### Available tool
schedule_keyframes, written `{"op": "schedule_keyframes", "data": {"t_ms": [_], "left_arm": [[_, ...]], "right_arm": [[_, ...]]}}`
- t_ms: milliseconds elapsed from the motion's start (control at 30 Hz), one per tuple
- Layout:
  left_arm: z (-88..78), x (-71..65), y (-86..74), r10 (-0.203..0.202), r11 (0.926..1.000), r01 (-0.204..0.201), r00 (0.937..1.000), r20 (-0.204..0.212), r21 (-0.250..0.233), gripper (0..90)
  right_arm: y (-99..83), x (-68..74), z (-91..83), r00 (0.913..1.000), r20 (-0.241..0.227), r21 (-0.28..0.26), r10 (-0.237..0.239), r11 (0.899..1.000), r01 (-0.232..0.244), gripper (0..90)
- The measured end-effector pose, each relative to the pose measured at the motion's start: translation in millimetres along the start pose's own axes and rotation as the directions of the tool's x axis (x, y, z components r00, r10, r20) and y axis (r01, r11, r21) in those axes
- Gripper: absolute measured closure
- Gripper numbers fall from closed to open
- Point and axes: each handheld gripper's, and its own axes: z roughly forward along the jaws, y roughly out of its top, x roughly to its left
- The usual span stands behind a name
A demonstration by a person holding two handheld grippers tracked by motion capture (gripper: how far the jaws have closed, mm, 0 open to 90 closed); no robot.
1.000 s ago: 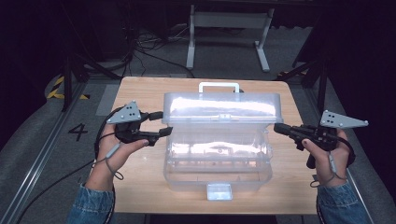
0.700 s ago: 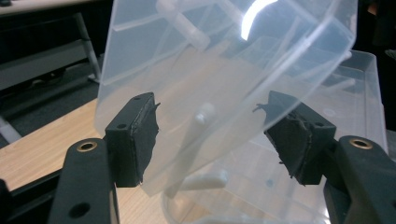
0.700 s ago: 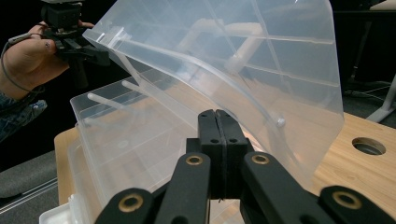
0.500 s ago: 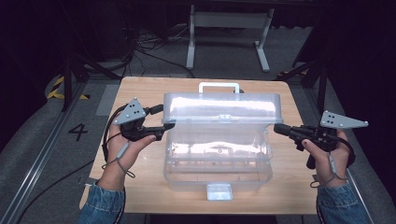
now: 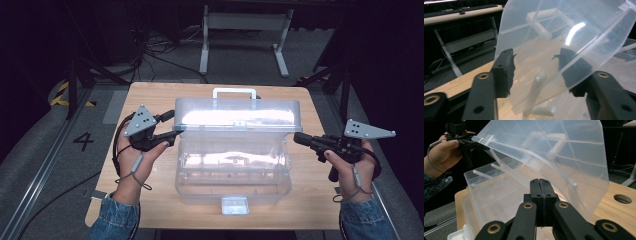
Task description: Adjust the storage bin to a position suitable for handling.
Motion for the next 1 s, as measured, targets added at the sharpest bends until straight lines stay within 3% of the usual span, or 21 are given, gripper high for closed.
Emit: {"op": "schedule_keyframes", "data": {"t_ms": [100, 300, 500, 633, 733, 800, 900, 1000], "left_arm": [[-0.4, 0.3, 0.5, 0.027, 0.9992, -0.027, 0.9995, -0.018, 0.028, 54.2], [-0.4, -3.2, 2.2, 0.023, 0.9991, -0.020, 0.9980, -0.059, 0.037, 59.6], [1.4, -2.6, 5.2, 0.009, 0.9991, -0.006, 0.9962, -0.087, 0.041, 61.7], [2.3, -1.1, 7.7, 0.009, 0.9987, -0.005, 0.9959, -0.090, 0.051, 62.2], [3.4, 0.6, 9.5, -0.002, 0.9983, 0.007, 0.9961, -0.088, 0.058, 62.5], [4.3, 1.1, 10.3, -0.012, 0.9982, 0.017, 0.9959, -0.090, 0.058, 62.7], [5.7, 2.3, 12.3, -0.015, 0.9978, 0.021, 0.9954, -0.094, 0.063, 63.0], [6.9, 3.1, 13.9, -0.012, 0.9977, 0.019, 0.9950, -0.099, 0.065, 63.2]], "right_arm": [[-1.2, 2.0, -0.5, 1.0000, -0.008, 0.003, 0.000, 1.000, 0.000, 90.0], [-5.1, 6.5, -2.4, 0.9996, -0.025, 0.007, -0.009, 1.000, 0.009, 90.0], [-11.3, 16.7, -7.8, 0.9965, -0.080, 0.032, -0.023, 0.999, 0.026, 82.4], [-16.1, 23.4, -8.5, 0.9905, -0.129, 0.082, -0.048, 0.995, 0.059, 77.6], [-26.4, 27.2, -3.2, 0.9798, -0.190, 0.155, -0.063, 0.983, 0.093, 73.8], [-32.5, 29.1, -2.1, 0.9703, -0.236, 0.150, -0.053, 0.985, 0.090, 72.3], [-35.9, 31.7, -3.8, 0.9686, -0.235, 0.132, -0.082, 0.985, 0.115, 69.7], [-36.5, 32.4, -8.1, 0.9703, -0.228, 0.113, -0.081, 0.988, 0.109, 71.1]]}}
